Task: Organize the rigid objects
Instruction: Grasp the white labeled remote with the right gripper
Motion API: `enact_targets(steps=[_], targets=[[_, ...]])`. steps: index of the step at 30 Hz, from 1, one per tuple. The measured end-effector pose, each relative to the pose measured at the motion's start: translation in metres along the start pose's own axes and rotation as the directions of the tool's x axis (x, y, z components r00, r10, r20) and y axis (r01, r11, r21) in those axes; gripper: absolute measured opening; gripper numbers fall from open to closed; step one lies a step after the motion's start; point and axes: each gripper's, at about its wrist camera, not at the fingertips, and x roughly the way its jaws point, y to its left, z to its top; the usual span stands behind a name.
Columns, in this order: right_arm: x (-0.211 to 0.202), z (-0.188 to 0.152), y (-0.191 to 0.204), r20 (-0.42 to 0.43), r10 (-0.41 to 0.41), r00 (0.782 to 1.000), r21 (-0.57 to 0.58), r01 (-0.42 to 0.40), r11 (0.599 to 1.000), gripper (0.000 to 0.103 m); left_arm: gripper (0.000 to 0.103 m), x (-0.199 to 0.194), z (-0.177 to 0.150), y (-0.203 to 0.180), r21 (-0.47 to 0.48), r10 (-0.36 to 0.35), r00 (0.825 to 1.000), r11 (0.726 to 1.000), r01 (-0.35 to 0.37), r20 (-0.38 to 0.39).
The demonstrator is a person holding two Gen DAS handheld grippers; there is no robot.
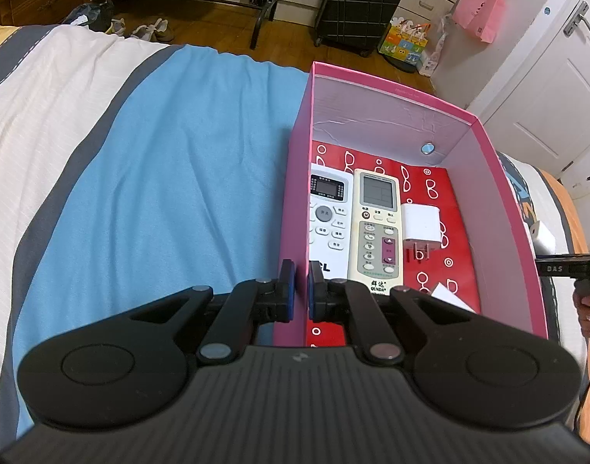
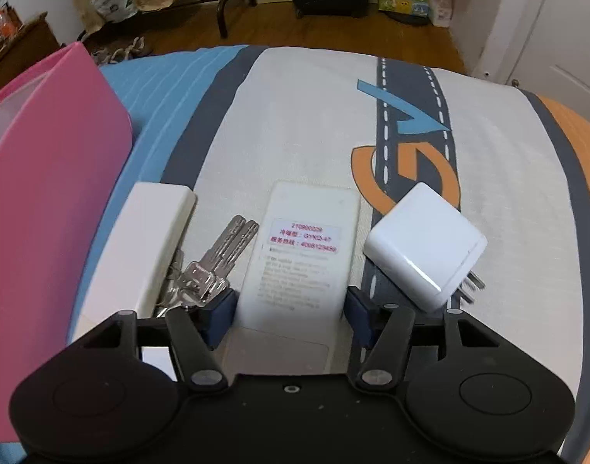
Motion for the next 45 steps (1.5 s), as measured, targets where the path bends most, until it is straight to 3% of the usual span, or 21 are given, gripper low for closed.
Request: enact_targets(steps=[7,15,24,28,33,38,41,45], targets=[[-0.011,0.001,0.015,0.055,-0.067,0.996,-0.057,0.07,0.996,0.064,0.006,0.002,-0.002,-0.001,-0.013,-0.003,1.0,1.0,0.003,-0.001],[-0.064,-0.01,0.021,0.153,-0.012,0.988,-0.012,0.014,1.0,0.062,0.006,0.001,-0.002,0.001,-0.006,-0.002,1.0,1.0,0.002,0.0],[-0.026,-0.028,0.023,-0.022,-0.017,1.0,-0.025,0.017,1.0,0.062,0.006,0.001,-0.001,0.001,-0.004,-0.003,1.0,1.0,0.003,-0.004],[-0.018,-0.03,0.021,-0.023,-0.023,0.999,-0.081,0.021,0.996,0.063,0.006,0.001,-0.001,0.001,-0.007,-0.006,1.0,1.0,0.006,-0.004],[-0.018,-0.025,0.027,0.015,-0.047,0.999,-0.127,0.049,0.991,0.063,0.006,0.001,-0.001,0.001,-0.007,-0.004,1.0,1.0,0.004,-0.004],[-0.051,-0.026,0.027,0.142,-0.056,0.988,-0.071,0.066,0.995,0.062,0.006,0.001,-0.002,0.001,-0.013,-0.006,1.0,1.0,0.006,-0.005],[-0.084,-0.019,0.03,0.213,-0.019,0.977,-0.05,0.03,0.998,0.062,0.006,0.001,-0.002,0.002,-0.015,-0.006,1.0,1.0,0.006,-0.005],[-0.138,-0.003,0.053,0.308,0.134,0.942,-0.096,-0.11,0.989,0.062,0.006,0.001,-0.002,0.002,-0.017,-0.004,1.0,1.0,0.004,-0.004]])
